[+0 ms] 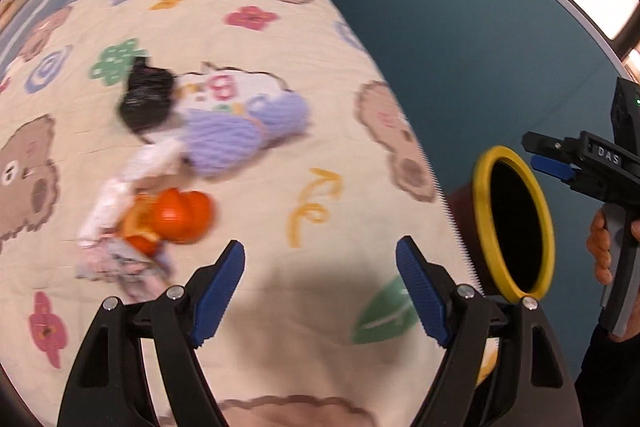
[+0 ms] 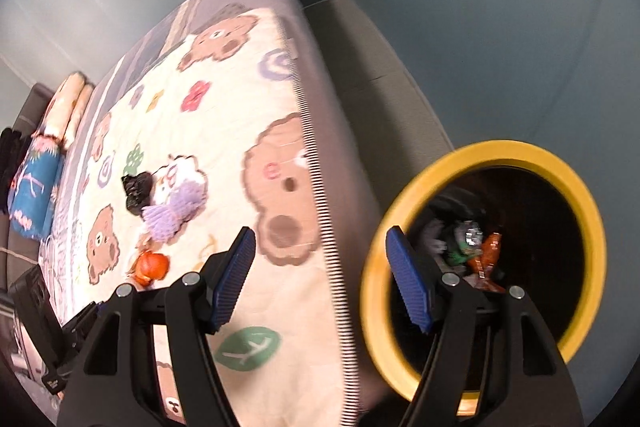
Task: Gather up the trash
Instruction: 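Move both open tools back over the trash on the bed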
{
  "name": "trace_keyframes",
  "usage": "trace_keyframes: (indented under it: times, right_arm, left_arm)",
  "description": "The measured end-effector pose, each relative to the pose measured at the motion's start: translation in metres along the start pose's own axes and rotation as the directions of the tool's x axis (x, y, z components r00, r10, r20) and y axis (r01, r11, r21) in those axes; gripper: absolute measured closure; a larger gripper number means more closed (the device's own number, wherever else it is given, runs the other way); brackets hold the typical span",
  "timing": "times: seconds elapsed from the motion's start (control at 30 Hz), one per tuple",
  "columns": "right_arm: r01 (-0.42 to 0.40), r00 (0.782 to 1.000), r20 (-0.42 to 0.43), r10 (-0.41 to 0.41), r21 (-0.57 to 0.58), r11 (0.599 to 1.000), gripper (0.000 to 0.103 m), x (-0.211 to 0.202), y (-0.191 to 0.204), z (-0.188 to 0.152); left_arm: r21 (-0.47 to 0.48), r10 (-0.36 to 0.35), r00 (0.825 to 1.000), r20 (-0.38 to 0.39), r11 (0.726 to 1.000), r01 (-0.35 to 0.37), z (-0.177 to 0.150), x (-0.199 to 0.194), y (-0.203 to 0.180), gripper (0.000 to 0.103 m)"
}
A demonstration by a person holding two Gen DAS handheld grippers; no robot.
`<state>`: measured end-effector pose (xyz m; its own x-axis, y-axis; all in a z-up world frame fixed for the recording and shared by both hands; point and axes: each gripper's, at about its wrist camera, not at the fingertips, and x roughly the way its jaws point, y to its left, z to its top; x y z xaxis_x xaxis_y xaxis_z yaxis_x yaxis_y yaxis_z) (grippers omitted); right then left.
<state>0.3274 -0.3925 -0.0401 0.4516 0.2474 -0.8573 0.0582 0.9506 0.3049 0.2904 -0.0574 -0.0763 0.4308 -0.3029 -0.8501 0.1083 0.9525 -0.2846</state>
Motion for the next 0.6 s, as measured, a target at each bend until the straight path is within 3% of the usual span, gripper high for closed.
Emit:
trace_keyframes:
  times: [0.3, 0.6]
  right_arm:
    - [-0.044, 0.997, -0.062, 0.039, -0.081, 0.996, 0.038, 0.045, 0.071, 0.006]
    - [-0.068, 0.991, -0.126, 0.050, -0.138, 0.988, 0.038, 0.090, 0.124, 0.011]
  left_arm:
    - [-0.081, 0.094, 0.996, 0.007, 0.992, -0.093, -0.010, -0.018, 0.076, 0.028]
    - [-0.153, 0.129, 0.991, -0.031, 0.979, -0.132, -0.032, -0.021, 0.137, 0.028]
